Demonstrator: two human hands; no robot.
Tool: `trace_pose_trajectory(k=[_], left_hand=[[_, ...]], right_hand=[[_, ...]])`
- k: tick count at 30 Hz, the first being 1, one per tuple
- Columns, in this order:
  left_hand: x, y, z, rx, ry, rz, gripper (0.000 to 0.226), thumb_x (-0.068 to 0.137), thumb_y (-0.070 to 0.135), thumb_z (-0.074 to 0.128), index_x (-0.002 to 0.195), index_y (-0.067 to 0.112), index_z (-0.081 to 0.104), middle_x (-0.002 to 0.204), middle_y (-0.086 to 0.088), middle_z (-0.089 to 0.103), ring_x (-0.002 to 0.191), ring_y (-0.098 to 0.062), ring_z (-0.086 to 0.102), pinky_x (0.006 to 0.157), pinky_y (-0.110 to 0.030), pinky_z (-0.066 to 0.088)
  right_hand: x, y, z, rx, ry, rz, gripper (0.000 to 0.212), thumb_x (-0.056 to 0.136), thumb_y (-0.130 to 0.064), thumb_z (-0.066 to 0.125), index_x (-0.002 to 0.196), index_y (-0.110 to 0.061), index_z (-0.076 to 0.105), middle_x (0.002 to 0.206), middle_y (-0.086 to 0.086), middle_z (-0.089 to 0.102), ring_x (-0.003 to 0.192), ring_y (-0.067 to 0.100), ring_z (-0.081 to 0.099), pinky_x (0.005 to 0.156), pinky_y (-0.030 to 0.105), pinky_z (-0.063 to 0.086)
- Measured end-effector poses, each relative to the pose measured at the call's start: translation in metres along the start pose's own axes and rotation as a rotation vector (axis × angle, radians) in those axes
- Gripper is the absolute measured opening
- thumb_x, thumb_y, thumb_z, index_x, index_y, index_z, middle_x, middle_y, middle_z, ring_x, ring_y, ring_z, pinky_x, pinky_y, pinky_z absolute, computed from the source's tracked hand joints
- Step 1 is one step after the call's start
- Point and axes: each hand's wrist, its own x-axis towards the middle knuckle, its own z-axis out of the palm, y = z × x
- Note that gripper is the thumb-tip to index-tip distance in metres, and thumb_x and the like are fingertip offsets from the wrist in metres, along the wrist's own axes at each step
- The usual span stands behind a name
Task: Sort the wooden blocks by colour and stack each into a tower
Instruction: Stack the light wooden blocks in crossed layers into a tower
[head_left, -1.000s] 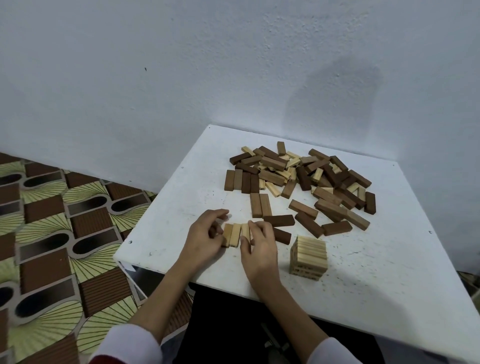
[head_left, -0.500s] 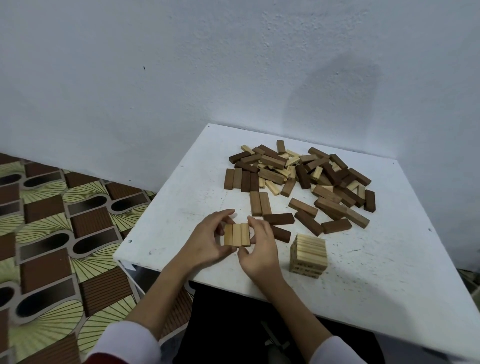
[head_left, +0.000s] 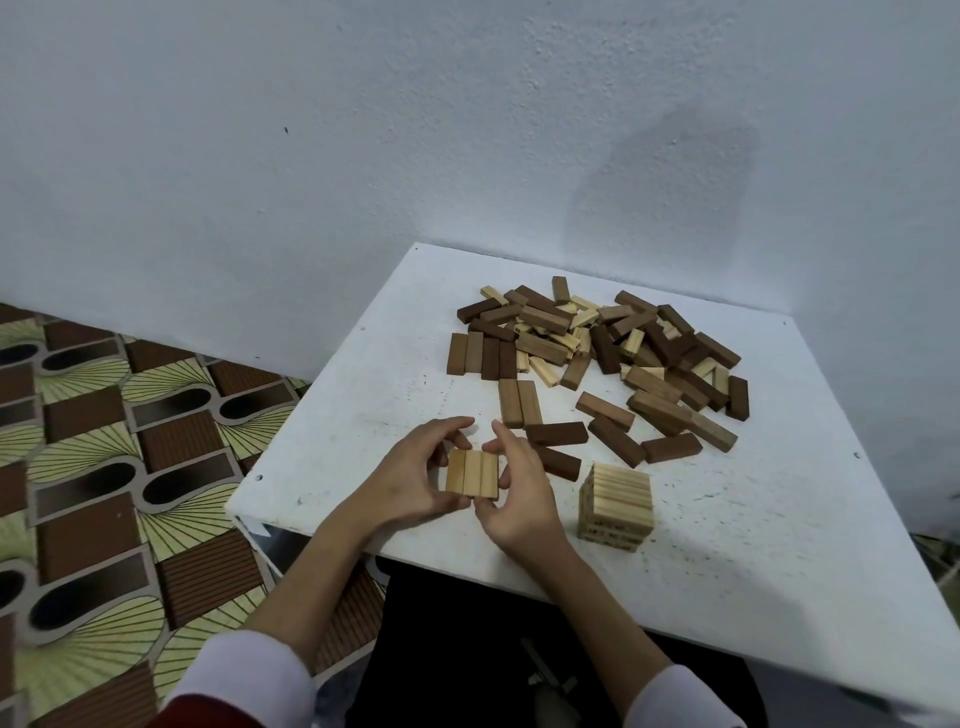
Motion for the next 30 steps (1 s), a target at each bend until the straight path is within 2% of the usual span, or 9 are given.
trace_pose_trajectory(k=[4,8,13,16,20,26,28,30], left_hand=[[0.0,0.002,-0.002,0.003,-0.014,0.009,0.077,0.058,0.025,0.076,0.13,0.025,0.047,0.107,0.012,0.057,0.088,-0.002,0.049,0.073,-0.01,0.04],[0.001,0.001,-0.001,-0.02,-0.011,-0.01,0.077,0.057,0.023,0.076,0.128,0.026,0.048,0.105,0.013,0.059,0.086,-0.001,0.05,0.073,-0.009,0.04],[0.001,0.002,-0.003,-0.059,-0.028,-0.063,0.078,0.055,0.023,0.078,0.127,0.029,0.048,0.104,0.013,0.06,0.082,-0.001,0.05,0.072,-0.009,0.04],[0.001,0.002,-0.004,-0.079,-0.031,-0.091,0.079,0.055,0.02,0.08,0.126,0.032,0.048,0.104,0.014,0.06,0.082,-0.001,0.048,0.073,-0.01,0.04],[0.0,0.003,-0.005,-0.049,-0.023,-0.1,0.08,0.061,0.01,0.084,0.128,0.034,0.048,0.105,0.016,0.06,0.093,-0.001,0.046,0.077,-0.009,0.037],[0.001,0.018,-0.013,-0.041,0.02,-0.111,0.084,0.057,0.016,0.087,0.124,0.043,0.044,0.104,0.021,0.059,0.098,0.006,0.047,0.079,-0.01,0.04],[0.002,0.029,-0.018,-0.069,0.036,-0.088,0.084,0.054,0.02,0.085,0.123,0.043,0.044,0.104,0.02,0.061,0.098,0.005,0.048,0.083,-0.014,0.041],[0.005,0.041,-0.021,-0.084,0.039,-0.058,0.085,0.058,0.012,0.087,0.124,0.042,0.044,0.104,0.019,0.062,0.101,0.004,0.05,0.086,-0.013,0.041]], right_hand=[[0.001,-0.001,-0.003,-0.005,-0.032,-0.01,0.083,0.075,-0.005,0.064,0.146,-0.012,0.023,0.125,-0.002,0.048,0.105,0.015,0.043,0.092,0.031,0.041],[0.0,0.0,-0.003,-0.004,-0.032,-0.032,0.081,0.074,-0.002,0.064,0.145,-0.011,0.026,0.124,0.0,0.05,0.101,0.008,0.039,0.091,0.028,0.039],[0.001,-0.001,-0.002,-0.01,-0.023,0.004,0.079,0.075,-0.001,0.066,0.144,-0.016,0.03,0.115,-0.015,0.043,0.099,0.007,0.039,0.094,0.032,0.043],[0.0,-0.003,-0.001,-0.006,-0.02,0.013,0.078,0.076,0.001,0.064,0.143,-0.017,0.03,0.114,-0.017,0.042,0.098,0.007,0.038,0.092,0.034,0.044],[0.0,-0.006,-0.003,0.004,-0.038,0.023,0.079,0.076,0.002,0.062,0.144,-0.018,0.027,0.117,-0.014,0.042,0.116,0.012,0.04,0.096,0.033,0.042],[0.003,-0.023,-0.017,-0.065,-0.099,-0.007,0.081,0.08,0.0,0.058,0.147,-0.023,0.018,0.135,-0.002,0.037,0.13,0.017,0.031,0.105,0.04,0.037],[0.003,-0.033,-0.03,-0.06,-0.108,-0.039,0.082,0.081,0.001,0.058,0.147,-0.026,0.017,0.133,-0.004,0.036,0.127,0.016,0.034,0.104,0.038,0.039],[0.003,-0.039,-0.047,-0.031,-0.105,-0.065,0.082,0.082,0.0,0.06,0.146,-0.028,0.019,0.129,-0.007,0.038,0.119,0.013,0.041,0.1,0.036,0.042]])
